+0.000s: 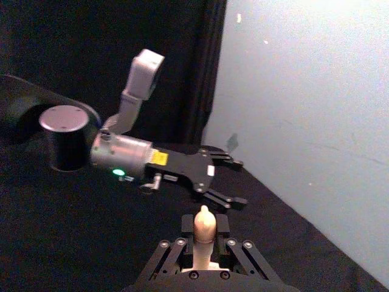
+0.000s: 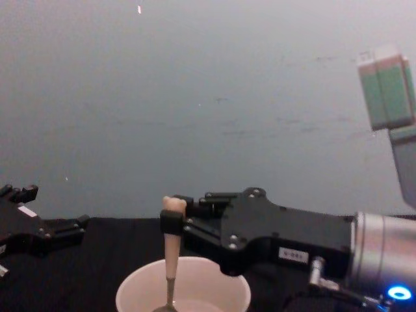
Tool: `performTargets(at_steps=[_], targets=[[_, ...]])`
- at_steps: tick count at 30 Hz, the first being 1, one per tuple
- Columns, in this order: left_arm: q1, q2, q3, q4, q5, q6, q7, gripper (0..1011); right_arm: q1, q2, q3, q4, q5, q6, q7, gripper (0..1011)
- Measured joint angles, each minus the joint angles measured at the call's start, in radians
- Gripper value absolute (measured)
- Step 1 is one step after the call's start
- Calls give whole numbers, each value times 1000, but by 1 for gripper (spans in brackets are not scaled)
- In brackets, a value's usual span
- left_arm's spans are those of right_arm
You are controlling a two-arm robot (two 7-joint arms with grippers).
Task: Pick up the stirring spoon with one hand, stir inside the cup, then place it back in its original position.
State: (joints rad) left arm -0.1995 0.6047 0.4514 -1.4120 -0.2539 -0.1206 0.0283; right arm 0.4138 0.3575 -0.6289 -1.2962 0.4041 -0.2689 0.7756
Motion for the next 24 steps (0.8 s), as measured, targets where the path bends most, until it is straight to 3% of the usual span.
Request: performTargets(at_steps=[9, 17, 24], targets=[[0, 0, 0, 0, 0, 0, 0, 1001, 36, -35, 18, 70, -23, -10, -52, 205], [0, 0, 0, 0, 0, 0, 0, 1001, 35, -24, 39, 79, -36, -9, -68, 205], [0, 0, 0, 0, 0, 0, 0, 1001, 14, -2, 53, 47, -36, -1, -70, 205]])
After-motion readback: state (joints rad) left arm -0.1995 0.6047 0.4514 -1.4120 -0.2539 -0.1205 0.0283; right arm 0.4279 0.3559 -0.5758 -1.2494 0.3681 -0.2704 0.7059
